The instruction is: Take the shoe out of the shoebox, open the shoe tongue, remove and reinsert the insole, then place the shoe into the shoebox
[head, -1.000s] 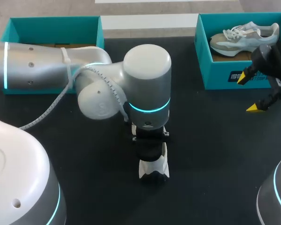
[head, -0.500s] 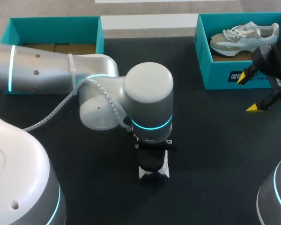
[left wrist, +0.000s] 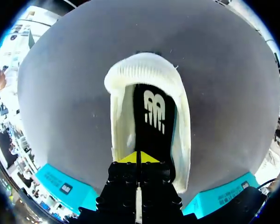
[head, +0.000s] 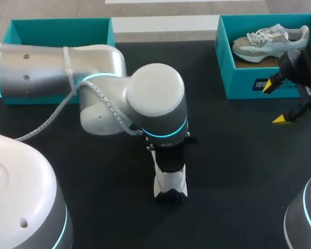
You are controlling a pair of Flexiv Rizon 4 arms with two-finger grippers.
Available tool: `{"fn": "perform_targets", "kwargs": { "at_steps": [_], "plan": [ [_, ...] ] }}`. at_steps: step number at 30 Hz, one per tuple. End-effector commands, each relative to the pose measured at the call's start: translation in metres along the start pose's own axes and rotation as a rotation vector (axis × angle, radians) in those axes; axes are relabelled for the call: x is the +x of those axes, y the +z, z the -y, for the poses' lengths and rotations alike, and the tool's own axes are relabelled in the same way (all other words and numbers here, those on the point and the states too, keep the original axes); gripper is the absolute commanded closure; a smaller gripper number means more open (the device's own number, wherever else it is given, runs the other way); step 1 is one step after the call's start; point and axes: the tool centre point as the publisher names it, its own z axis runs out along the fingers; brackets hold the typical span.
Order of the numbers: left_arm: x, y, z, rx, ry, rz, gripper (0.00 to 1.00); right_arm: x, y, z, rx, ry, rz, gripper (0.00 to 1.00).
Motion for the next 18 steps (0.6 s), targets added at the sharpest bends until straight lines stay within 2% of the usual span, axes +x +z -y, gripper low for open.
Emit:
{"fn": "perform_targets", "kwargs": {
  "at_steps": [1, 3, 5, 7, 9, 10, 11, 18],
  "plan": [
    [0.007, -0.007, -0.013, -0.007, -0.011, 0.013, 1.00, -0.001, 0.001, 0.000, 0.002, 0.000, -0.001, 0.00],
    [0.007, -0.005, -0.016, -0.012, -0.019, 0.010, 0.99, -0.001, 0.001, 0.000, 0.002, 0.000, -0.001, 0.00],
    [0.007, -0.002, -0.017, -0.011, -0.030, 0.002, 0.62, -0.001, 0.001, 0.000, 0.002, 0.000, -0.001, 0.00],
    [0.007, 0.000, -0.016, 0.006, -0.036, -0.015, 0.46, -0.001, 0.001, 0.000, 0.002, 0.000, -0.001, 0.00],
    [0.007, 0.002, -0.013, 0.015, -0.041, -0.032, 0.16, -0.001, 0.001, 0.000, 0.002, 0.000, -0.001, 0.00],
    [0.007, 0.001, -0.012, 0.017, -0.042, -0.036, 0.04, -0.001, 0.001, 0.000, 0.002, 0.000, -0.001, 0.00],
    [0.007, 0.000, -0.010, 0.021, -0.039, -0.043, 0.00, -0.001, 0.001, 0.000, 0.002, 0.000, -0.001, 0.00],
    [0.011, -0.007, -0.006, 0.021, -0.037, -0.072, 0.00, -0.001, 0.001, 0.000, 0.002, 0.000, -0.001, 0.00]
  ]
}}
